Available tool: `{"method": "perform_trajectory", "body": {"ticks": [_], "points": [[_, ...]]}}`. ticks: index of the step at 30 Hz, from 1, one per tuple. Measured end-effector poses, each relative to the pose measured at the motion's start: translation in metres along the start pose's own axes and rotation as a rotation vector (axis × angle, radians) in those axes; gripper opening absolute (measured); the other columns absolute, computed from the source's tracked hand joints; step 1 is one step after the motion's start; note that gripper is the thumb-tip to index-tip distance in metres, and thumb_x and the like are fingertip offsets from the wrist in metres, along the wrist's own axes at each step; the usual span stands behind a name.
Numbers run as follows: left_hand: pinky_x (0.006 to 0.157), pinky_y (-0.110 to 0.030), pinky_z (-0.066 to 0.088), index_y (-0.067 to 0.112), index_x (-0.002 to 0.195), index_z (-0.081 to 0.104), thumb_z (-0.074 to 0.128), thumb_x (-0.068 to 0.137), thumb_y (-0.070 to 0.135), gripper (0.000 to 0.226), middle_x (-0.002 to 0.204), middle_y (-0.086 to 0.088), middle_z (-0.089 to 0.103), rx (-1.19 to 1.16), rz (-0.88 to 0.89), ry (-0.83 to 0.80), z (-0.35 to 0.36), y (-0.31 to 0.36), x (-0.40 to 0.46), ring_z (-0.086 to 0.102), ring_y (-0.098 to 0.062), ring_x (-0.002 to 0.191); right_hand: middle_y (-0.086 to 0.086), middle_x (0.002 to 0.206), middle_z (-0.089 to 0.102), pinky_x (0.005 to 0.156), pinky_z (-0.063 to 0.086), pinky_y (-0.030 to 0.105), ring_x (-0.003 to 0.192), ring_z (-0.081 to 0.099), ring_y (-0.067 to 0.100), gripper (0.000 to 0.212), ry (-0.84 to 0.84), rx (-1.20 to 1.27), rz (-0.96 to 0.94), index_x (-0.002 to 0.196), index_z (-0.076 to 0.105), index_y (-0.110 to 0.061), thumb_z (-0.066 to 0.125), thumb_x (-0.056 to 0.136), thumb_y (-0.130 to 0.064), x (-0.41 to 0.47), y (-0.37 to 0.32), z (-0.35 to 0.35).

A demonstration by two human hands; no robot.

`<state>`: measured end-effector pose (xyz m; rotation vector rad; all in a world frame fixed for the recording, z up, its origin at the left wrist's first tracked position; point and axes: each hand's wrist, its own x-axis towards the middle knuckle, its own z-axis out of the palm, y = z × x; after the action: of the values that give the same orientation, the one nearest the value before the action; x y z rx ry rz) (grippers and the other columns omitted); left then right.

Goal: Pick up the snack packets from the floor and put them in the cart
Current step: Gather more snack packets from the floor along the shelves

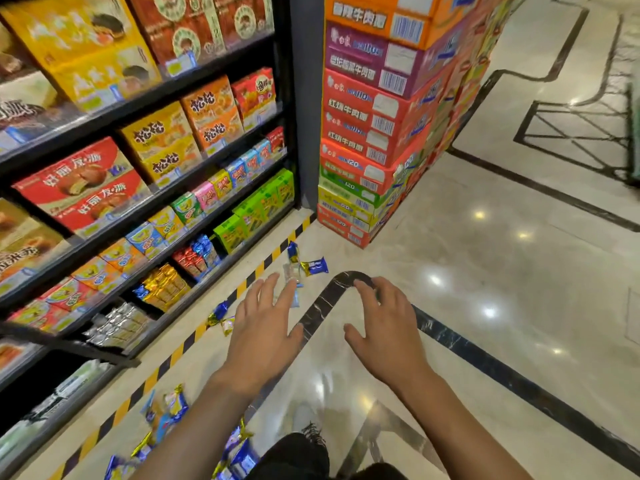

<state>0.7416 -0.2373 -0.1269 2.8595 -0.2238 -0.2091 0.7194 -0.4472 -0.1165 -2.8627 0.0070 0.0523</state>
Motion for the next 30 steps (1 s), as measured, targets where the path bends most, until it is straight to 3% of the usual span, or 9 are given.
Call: {"method": "perform_trajectory", "body": {"ticks": [10, 16, 21, 30], "points": [[0.118, -0.047, 0.017, 0.033, 0.157, 0.013, 0.051, 0.095, 0.047, 0.074, 0.165, 0.001, 0.004, -0.053, -0.086, -0.016, -0.01, 0.004, 0.116, 0.001, -0.025, 0.15, 0.011, 0.146, 0.038, 0.112, 0.033, 0.046, 0.133, 0.037, 0.03, 0.068, 0.038, 0.06, -0.042, 0.144, 0.038, -0.023, 0.061, 0.084, -0.044, 0.12, 0.027, -0.018], [0.112, -0.049, 0.03, 0.027, 0.156, 0.026, 0.059, 0.089, 0.045, 0.077, 0.162, -0.005, 0.022, -0.006, -0.147, 0.029, -0.006, 0.02, 0.173, 0.021, -0.031, 0.145, 0.007, 0.152, 0.028, 0.116, 0.026, 0.043, 0.139, 0.027, 0.026, 0.067, -0.032, 0.106, -0.117, 0.148, 0.033, -0.028, 0.057, 0.088, -0.046, 0.201, 0.06, -0.015], [0.117, -0.049, 0.025, 0.029, 0.157, 0.017, 0.052, 0.094, 0.049, 0.075, 0.165, -0.004, 0.012, 0.032, -0.237, -0.008, -0.008, 0.041, 0.222, 0.013, -0.031, 0.149, 0.008, 0.153, 0.027, 0.118, 0.025, 0.043, 0.142, 0.023, 0.026, 0.068, -0.104, 0.112, -0.22, 0.151, 0.03, -0.027, 0.055, 0.091, -0.047, 0.273, 0.084, -0.016], [0.119, -0.05, 0.025, 0.033, 0.156, 0.013, 0.053, 0.093, 0.047, 0.076, 0.164, -0.004, 0.016, 0.014, -0.377, -0.004, -0.013, 0.056, 0.266, 0.014, -0.032, 0.148, 0.012, 0.142, 0.041, 0.108, 0.036, 0.048, 0.131, 0.038, 0.031, 0.071, -0.12, 0.175, -0.354, 0.144, 0.043, -0.019, 0.07, 0.082, -0.04, 0.351, 0.097, -0.013]]}}
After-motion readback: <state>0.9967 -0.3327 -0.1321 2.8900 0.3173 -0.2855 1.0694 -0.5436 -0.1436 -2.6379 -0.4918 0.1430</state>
